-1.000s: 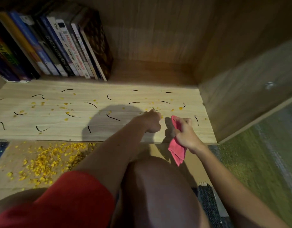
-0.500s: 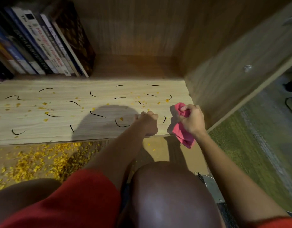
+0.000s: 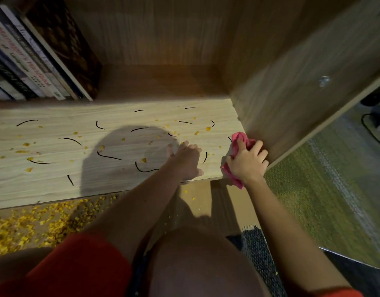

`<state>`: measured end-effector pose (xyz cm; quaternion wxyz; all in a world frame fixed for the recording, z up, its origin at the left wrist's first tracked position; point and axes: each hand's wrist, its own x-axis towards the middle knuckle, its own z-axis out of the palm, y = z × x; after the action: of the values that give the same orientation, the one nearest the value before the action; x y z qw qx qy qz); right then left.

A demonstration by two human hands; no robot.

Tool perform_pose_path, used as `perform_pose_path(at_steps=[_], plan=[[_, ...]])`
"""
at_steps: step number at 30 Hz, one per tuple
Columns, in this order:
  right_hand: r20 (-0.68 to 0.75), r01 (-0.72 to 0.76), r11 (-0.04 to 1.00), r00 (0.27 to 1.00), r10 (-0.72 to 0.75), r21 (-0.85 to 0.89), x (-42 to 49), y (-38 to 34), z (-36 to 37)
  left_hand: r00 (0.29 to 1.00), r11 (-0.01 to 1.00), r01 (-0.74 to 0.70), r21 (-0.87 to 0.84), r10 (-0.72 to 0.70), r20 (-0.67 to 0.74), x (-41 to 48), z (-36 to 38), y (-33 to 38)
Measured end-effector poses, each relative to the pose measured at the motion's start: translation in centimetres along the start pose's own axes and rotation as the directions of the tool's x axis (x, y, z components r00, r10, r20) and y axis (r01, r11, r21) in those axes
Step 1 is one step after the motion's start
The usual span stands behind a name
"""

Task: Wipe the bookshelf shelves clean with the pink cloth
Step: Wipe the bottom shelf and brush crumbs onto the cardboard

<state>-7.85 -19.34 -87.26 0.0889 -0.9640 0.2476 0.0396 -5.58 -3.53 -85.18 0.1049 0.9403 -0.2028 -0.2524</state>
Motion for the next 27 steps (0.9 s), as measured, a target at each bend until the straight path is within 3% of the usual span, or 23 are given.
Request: perform_pose_path(at_steps=[3,6,8,10,12,14,16,19,24,27], plan=[[-0.038,-0.011,0.996,0.999,0.015,0.084,-0.1,-0.8,0.3,1.0,1.0,0.001,-0.009,-0.001,0.013,0.1,0.0,-0.3],[-0.027,0.206,0.968,0.978,-0.205,0.144,-1.8,-1.7,1.1,1.0,1.0,-0.003,-0.008,0.003,0.015,0.2,-0.1,-0.6],[-0.029,0.332,0.902,0.941,-0.337,0.276,-2.7,-2.2,1.6,0.999,1.0,0.012,-0.018,-0.011,0.045,0.1,-0.2,-0.8],[-0.095,0.33,0.83,0.941,-0.323,0.45,-2.4,-2.4,1.1,0.996,0.999,0.039,-0.008,-0.038,0.076,-0.1,-0.3,-1.1],[-0.158,0.258,0.793,0.966,-0.205,0.552,-0.9,-2.1,0.1,0.995,0.998,0.061,0.028,-0.063,0.071,-0.3,-0.4,-1.4],[-0.166,0.17,0.869,0.981,-0.104,0.464,1.1,-1.2,-1.1,0.995,0.996,0.076,0.052,-0.079,0.054,-0.4,-0.6,-1.6],[-0.083,0.081,0.954,0.995,-0.06,0.288,2.7,-0.6,-1.6,0.995,0.995,0.081,0.058,-0.084,0.046,-0.7,-0.8,-1.7],[0.03,0.107,0.981,0.993,-0.113,0.164,2.6,-1.1,-0.9,0.996,0.995,0.07,0.073,-0.074,0.053,-0.9,-0.5,-1.6],[0.005,0.326,0.88,0.937,-0.349,0.346,-1.1,-3.3,1.2,0.997,0.994,0.079,0.072,-0.08,0.012,-0.9,-0.3,-1.8],[-0.108,0.33,0.772,0.939,-0.325,0.543,-1.4,-3.7,1.0,0.992,0.987,0.124,0.1,-0.123,-0.01,-1.2,-0.2,-2.3]])
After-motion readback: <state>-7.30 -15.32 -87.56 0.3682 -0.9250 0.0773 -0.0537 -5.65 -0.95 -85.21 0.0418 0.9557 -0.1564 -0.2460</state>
